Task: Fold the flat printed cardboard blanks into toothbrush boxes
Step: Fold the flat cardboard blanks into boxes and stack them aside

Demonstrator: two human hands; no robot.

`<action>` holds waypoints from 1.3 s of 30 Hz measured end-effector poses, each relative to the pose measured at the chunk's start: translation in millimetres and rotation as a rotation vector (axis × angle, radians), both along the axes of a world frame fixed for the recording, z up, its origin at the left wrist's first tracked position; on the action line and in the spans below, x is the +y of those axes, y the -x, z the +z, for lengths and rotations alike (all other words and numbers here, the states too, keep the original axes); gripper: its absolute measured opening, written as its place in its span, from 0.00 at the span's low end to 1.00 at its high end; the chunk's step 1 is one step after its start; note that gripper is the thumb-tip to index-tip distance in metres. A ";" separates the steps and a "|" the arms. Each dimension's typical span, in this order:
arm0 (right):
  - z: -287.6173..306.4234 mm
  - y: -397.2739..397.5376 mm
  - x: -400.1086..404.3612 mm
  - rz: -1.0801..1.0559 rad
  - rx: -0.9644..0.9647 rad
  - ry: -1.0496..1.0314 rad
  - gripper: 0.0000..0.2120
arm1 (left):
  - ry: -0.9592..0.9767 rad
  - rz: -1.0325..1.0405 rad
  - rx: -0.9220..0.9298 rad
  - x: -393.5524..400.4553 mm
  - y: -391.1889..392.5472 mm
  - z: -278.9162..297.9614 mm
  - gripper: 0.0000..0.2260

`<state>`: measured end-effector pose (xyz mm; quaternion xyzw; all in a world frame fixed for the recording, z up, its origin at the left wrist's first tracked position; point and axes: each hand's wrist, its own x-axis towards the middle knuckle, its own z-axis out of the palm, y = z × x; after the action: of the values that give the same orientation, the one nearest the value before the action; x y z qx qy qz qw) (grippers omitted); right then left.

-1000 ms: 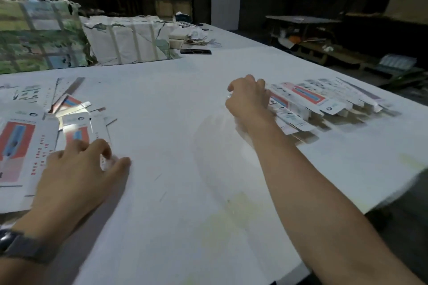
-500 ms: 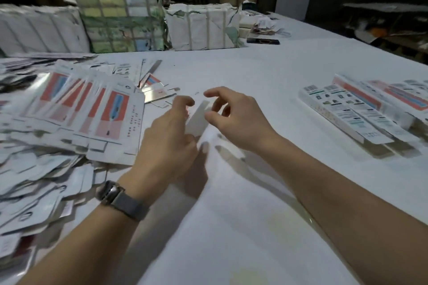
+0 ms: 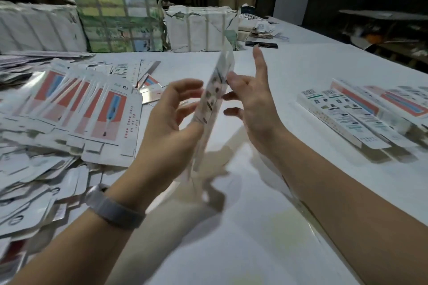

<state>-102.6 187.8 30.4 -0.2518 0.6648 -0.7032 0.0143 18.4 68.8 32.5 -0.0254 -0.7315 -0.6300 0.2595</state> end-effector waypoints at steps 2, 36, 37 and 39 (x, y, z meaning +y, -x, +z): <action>0.2 0.5 -0.9 -0.114 0.066 -0.094 0.23 | -0.162 -0.072 -0.034 -4.2 -1.9 4.0 0.27; 3.9 -10.8 3.2 0.081 0.259 -0.242 0.04 | -0.397 -0.216 -0.444 -4.5 -6.0 2.2 0.21; 5.3 -9.1 4.4 0.082 0.238 -0.227 0.06 | -0.397 -0.231 -0.448 -2.8 -7.2 3.0 0.21; 7.8 -7.2 6.0 0.107 0.207 -0.219 0.08 | -0.395 -0.258 -0.447 0.3 -7.5 4.3 0.23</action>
<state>-95.4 193.8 38.2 -0.3548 0.7209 -0.5952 0.0106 25.9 69.1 36.8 0.0719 -0.6249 -0.7773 0.0106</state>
